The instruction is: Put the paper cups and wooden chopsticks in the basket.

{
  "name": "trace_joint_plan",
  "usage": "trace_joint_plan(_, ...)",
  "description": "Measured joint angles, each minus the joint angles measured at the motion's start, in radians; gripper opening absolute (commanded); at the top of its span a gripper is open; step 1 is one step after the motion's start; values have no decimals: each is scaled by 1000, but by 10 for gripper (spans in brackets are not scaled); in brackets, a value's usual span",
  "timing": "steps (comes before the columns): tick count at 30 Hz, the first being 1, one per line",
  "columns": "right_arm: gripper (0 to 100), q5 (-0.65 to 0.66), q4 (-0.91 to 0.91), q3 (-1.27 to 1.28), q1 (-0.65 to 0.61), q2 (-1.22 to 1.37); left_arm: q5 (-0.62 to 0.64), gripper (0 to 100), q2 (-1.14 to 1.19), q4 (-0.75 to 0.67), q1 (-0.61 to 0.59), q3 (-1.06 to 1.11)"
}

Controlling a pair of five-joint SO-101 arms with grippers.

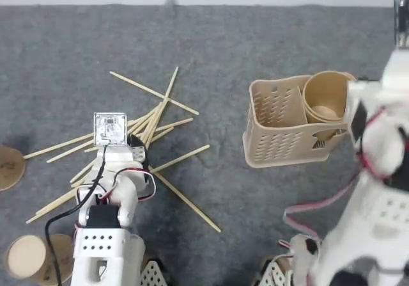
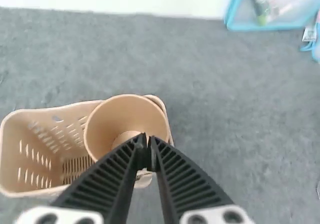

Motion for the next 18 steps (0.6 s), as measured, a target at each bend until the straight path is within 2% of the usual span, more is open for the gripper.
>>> trace_joint_plan(10,12,0,-569,839,-8,-394,0,13,0,0,2,0)
trace_joint_plan(14,13,0,-746,1025,-5,-419,0,13,0,0,2,0)
trace_joint_plan(18,13,0,-839,1128,-9,-428,0,13,0,0,2,0)
